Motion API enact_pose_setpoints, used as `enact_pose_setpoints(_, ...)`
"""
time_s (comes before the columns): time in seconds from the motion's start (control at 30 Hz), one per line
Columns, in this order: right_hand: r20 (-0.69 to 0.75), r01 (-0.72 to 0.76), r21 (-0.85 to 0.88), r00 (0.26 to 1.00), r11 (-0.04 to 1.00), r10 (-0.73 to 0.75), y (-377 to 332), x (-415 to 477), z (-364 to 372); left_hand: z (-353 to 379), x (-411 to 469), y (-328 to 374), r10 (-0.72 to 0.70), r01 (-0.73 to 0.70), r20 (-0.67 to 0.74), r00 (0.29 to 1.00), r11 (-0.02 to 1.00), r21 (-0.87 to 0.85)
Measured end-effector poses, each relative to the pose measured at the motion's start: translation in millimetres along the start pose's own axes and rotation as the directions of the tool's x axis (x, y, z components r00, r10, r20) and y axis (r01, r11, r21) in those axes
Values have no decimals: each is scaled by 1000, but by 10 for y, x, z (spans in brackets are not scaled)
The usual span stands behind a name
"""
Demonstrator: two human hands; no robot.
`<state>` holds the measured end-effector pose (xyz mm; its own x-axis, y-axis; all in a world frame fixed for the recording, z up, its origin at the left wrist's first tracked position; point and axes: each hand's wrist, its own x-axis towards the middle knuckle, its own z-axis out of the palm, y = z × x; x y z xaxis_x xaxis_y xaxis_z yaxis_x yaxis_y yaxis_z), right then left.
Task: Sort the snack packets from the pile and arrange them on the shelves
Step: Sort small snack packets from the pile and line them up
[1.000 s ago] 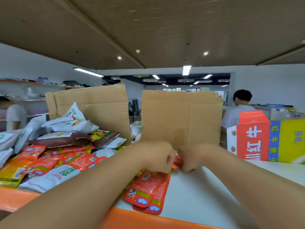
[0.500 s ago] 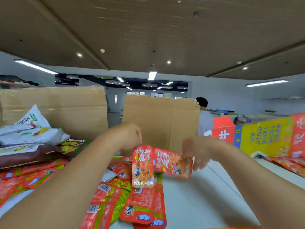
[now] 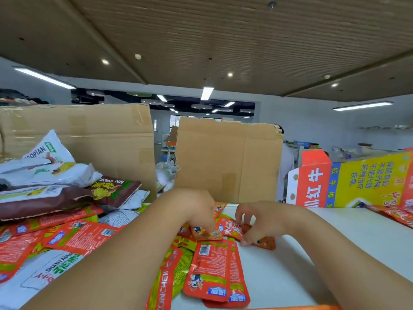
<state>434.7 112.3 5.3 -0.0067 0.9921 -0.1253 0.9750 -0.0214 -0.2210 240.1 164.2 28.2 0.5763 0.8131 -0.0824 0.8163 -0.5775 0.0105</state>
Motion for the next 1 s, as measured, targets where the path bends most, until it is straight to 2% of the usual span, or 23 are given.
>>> enact_pose_setpoints(0.1, -52, 23, 2, 998, 1000, -23, 14, 0, 23, 42, 39, -19, -1, -2, -49, 999, 998, -64)
enact_pose_setpoints(0.23, -151, 8, 46, 989, 999, -1, 86, -13, 13, 77, 117, 27, -58, 54, -114, 992, 998, -40)
enact_pose_setpoints(0.5, -315, 4, 140, 948, 990, 41, 259, 37, 1, 156, 201, 65, -99, 89, -156, 983, 993, -74)
enact_pose_setpoints(0.63, -361, 23, 194, 931, 981, 50, 278, 46, -4, 137, 201, 59, -56, 18, -272, 961, 990, -140)
enact_pose_setpoints(0.8, -460, 73, 240, 887, 968, 47, 256, 13, -149, -33, 167, 96, -22, -71, -499, 866, 983, -168)
enact_pose_setpoints(1.0, -537, 73, 234, 841, 969, 67, 564, -381, -457, -292, 147, 464, 41, -187, -540, 841, 958, -219)
